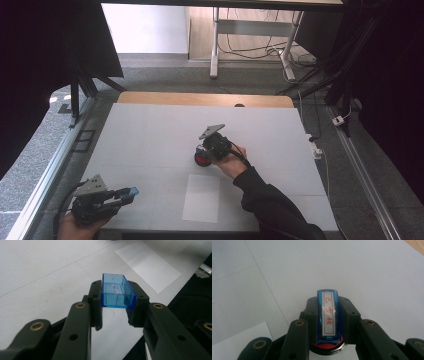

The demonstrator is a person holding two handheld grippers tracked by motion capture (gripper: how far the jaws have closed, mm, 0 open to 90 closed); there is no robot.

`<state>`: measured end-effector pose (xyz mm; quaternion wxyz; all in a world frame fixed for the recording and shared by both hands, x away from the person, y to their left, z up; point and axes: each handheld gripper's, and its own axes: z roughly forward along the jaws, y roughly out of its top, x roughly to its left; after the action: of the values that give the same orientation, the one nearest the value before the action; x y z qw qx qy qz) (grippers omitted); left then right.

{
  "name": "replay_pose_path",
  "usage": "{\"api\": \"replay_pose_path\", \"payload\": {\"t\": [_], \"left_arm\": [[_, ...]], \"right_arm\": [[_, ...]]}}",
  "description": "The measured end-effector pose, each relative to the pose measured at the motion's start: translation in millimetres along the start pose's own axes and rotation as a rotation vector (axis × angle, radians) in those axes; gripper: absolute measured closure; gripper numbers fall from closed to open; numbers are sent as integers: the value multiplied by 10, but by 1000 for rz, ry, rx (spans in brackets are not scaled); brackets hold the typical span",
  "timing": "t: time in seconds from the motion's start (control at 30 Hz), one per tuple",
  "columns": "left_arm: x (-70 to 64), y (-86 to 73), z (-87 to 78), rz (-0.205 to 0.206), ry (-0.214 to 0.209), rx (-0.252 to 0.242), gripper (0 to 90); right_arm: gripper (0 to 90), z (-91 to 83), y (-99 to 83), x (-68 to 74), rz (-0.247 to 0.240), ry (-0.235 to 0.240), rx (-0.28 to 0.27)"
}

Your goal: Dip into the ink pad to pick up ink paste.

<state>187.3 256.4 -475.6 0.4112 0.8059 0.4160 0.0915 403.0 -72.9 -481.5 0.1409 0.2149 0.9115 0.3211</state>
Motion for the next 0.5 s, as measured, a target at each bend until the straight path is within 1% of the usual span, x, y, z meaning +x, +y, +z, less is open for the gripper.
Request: {"api": "replay_pose_path", "payload": {"t": [0.1, 0.3, 0.4, 0.5], "left_arm": [[3, -1, -1, -1, -2, 0, 683], [4, -1, -1, -2, -3, 1, 684], [5, -1, 0, -3, -3, 1, 684], [6, -1, 0, -4, -4, 0, 683]], "right_arm": [[721, 2, -5, -42, 32, 18, 0], [721, 12, -49, -161, 107, 80, -29], [721, 13, -68, -198, 135, 99, -36], [721, 16, -77, -215, 147, 108, -42]]}}
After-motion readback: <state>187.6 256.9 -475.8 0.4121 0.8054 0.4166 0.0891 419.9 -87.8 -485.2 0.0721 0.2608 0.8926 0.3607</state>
